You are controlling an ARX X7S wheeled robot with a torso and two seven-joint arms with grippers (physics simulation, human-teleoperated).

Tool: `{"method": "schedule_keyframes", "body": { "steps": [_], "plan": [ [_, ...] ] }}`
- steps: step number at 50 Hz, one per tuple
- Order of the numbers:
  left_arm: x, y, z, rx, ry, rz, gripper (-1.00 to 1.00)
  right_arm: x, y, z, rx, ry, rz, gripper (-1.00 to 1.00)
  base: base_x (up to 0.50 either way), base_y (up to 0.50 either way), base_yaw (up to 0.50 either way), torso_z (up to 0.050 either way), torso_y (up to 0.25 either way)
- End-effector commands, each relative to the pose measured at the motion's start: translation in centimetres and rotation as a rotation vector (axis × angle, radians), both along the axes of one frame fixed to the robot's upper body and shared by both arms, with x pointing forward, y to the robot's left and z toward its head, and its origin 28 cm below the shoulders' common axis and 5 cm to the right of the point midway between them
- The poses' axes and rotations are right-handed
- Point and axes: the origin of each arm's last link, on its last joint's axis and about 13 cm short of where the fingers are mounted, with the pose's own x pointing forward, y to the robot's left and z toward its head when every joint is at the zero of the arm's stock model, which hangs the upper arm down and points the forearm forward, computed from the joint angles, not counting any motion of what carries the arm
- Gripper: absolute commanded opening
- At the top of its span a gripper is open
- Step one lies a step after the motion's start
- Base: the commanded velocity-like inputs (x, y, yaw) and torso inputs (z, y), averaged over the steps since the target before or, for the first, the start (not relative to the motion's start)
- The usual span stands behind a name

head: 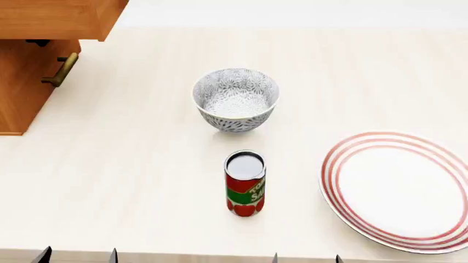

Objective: Put the ketchup in the top drawer of the cabinet.

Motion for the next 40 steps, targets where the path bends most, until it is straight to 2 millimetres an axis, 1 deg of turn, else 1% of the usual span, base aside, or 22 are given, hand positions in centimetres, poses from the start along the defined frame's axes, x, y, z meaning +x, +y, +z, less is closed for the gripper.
{"method": "schedule_keyframes", "body": {
  "steps": [1,3,5,6,8,9,11,12,13,14,15,16,20,23,28,29,32,33,35,36,40],
  "plan": [
    [0.1,0.0,0.0,0.0,0.0,0.0,1.0,0.1,0.0,0.0,0.0,0.003,0.0,1.0,0.0,0.0,0.0,0.0,0.0],
    [0.1,0.1,0.2,-0.019,0.0,0.0,1.0,-0.1,0.0,-0.1,-0.005,-0.008,0.003,1.0,0.0,0.0,0.0,0.0,0.0],
    [0.1,0.2,0.9,-0.021,-0.013,0.008,1.0,-0.1,-0.1,0.5,-0.019,-0.025,0.002,1.0,0.0,0.0,0.0,0.0,0.0],
    [0.0,0.2,1.5,-0.033,-0.024,0.006,1.0,0.0,-0.3,1.2,-0.009,-0.038,-0.003,1.0,0.0,0.0,0.0,0.0,0.0],
    [0.0,0.3,2.0,-0.028,-0.037,0.007,1.0,-0.1,-0.3,1.8,-0.025,-0.054,-0.006,1.0,0.0,0.0,0.0,0.0,0.0],
    [-0.1,0.3,2.6,-0.028,-0.046,0.007,1.0,-0.2,-0.3,3.1,-0.022,-0.069,-0.004,1.0,0.0,0.0,0.0,0.0,0.0],
    [-0.3,0.3,3.2,-0.036,-0.061,0.002,1.0,-0.3,-0.3,3.2,-0.028,-0.082,-0.005,1.0,0.0,0.0,0.0,0.0,0.0],
    [-0.5,0.4,3.9,-0.036,-0.077,0.004,1.0,-0.5,-0.4,3.9,-0.033,-0.101,-0.002,1.0,0.0,0.0,0.0,0.0,0.0],
    [-0.6,0.4,4.2,-0.041,-0.082,0.002,1.0,-0.6,-0.4,4.2,-0.033,-0.109,-0.001,1.0,0.0,0.0,0.0,0.0,0.0],
    [-0.8,0.4,4.9,-0.039,-0.101,0.002,1.0,-0.7,-0.3,5.5,-0.033,-0.128,0.006,1.0,0.0,0.0,0.0,0.0,0.0],
    [-0.8,0.4,4.9,-0.039,-0.101,0.002,1.0,-0.7,-0.3,5.6,-0.033,-0.128,0.006,1.0,0.0,0.0,0.0,0.0,0.0],
    [-1.0,0.5,5.5,-0.038,-0.113,0.003,1.0,-0.9,-0.2,6.5,-0.037,-0.15,0.011,1.0,0.0,0.0,0.0,0.0,0.0],
    [-1.7,0.6,7.2,-0.062,-0.146,-0.004,1.0,-1.6,-0.1,8.3,-0.043,-0.2,0.021,1.0,0.0,0.0,0.0,0.0,0.0],
    [-2.1,0.6,7.9,-0.059,-0.163,-0.004,1.0,-1.8,0.0,8.9,-0.059,-0.218,0.019,1.0,0.0,0.0,0.0,0.0,0.0],
    [-3.3,0.6,10.0,-0.053,-0.233,-0.005,1.0,-2.7,0.2,10.7,-0.054,-0.272,0.023,1.0,0.0,0.0,0.0,0.0,0.0],
    [-3.6,0.6,10.6,-0.045,-0.269,0.008,1.0,-3.0,0.2,11.3,-0.068,-0.297,0.015,1.0,0.0,0.0,0.0,0.0,0.0],
    [-4.0,0.5,11.2,-0.05,-0.287,0.006,1.0,-3.4,0.3,12.0,-0.072,-0.319,0.014,1.0,0.0,0.0,0.0,0.0,0.0],
    [-4.1,0.5,11.5,-0.05,-0.293,0.0,1.0,-3.7,0.3,12.6,-0.07,-0.325,0.012,1.0,0.0,0.0,0.0,0.0,0.0],
    [-4.2,0.5,11.8,-0.056,-0.302,-0.002,1.0,-3.9,0.3,12.8,-0.059,-0.345,0.018,1.0,0.06,0.0,0.0,0.0,0.0],
    [-4.3,0.5,11.9,-0.056,-0.303,-0.003,1.0,-4.0,0.3,12.1,-0.057,-0.346,0.02,1.0,0.25,0.0,0.0,0.0,0.0],
    [-4.4,0.5,12.0,-0.061,-0.312,-0.001,1.0,-3.9,0.2,11.7,-0.057,-0.345,0.018,1.0,0.39,0.0,0.0,0.0,0.0]
  ]
}}
